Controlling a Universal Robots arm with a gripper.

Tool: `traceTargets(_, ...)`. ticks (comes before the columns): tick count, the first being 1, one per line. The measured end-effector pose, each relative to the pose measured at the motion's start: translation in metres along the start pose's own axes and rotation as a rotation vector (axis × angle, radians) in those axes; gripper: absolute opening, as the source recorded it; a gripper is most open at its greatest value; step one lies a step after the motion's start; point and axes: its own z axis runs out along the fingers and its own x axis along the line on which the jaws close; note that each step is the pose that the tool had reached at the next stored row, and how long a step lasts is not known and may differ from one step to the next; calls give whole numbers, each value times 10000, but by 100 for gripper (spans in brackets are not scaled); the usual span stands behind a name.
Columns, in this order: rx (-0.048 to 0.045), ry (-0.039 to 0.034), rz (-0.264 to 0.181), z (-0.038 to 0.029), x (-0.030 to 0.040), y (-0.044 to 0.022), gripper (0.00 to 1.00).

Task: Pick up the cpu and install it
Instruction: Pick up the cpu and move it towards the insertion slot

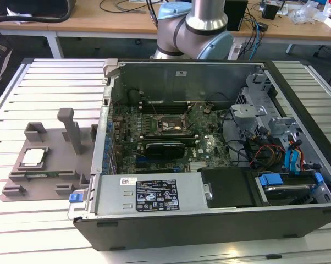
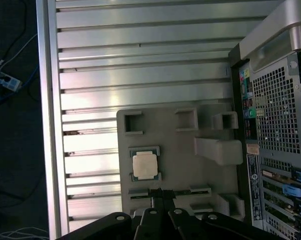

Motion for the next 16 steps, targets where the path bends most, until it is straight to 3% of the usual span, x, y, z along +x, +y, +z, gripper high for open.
traceTargets(4, 0, 0, 1, 0, 0, -2, 11)
traceTargets(5, 0, 0, 0, 0, 0, -2, 17)
traceTargets(6, 0, 0, 0, 0, 0, -3, 36)
traceTargets(8, 0, 0, 0, 0, 0, -4, 60)
traceTargets(9, -1, -1, 0, 0, 0, -5, 66)
traceTargets(11, 15, 0, -21, 0, 0, -7, 66)
traceTargets(14, 201, 19, -777, 5, 1, -3, 66)
traceTargets(15, 353, 14, -834, 6, 0, 0, 66)
traceTargets(16, 391, 14, -882, 7, 0, 2, 66)
